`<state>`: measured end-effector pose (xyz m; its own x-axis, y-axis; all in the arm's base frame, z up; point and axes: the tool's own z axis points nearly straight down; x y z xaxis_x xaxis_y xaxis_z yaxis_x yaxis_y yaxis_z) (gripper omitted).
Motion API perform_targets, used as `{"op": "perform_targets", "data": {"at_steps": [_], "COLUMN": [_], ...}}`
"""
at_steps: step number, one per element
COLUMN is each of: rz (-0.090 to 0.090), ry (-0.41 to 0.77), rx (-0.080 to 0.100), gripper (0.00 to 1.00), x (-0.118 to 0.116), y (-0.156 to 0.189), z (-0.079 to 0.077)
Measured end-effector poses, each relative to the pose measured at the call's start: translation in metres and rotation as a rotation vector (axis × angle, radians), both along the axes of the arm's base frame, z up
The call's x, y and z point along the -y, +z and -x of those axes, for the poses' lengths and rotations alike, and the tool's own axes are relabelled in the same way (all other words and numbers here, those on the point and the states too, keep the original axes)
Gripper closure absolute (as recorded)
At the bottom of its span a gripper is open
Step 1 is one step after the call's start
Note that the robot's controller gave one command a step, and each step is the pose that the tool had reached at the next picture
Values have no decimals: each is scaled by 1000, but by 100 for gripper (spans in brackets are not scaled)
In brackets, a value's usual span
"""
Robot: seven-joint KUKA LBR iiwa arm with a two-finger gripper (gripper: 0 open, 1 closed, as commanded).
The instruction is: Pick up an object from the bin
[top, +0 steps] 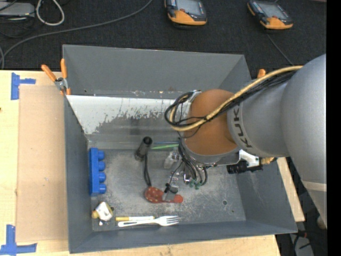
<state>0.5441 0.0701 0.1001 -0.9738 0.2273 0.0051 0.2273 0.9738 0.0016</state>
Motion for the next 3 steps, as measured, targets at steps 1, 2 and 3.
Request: {"op": "perform_targets", "data": {"at_steps": [1, 2, 3], "rz": [-1, -1, -1], "ry": [5, -8, -9], "rx": [13, 8, 9], "gripper": [0, 100, 100], "x": [-12, -19, -19], "y": [-31, -29, -29], "z": [7, 22, 22]}}
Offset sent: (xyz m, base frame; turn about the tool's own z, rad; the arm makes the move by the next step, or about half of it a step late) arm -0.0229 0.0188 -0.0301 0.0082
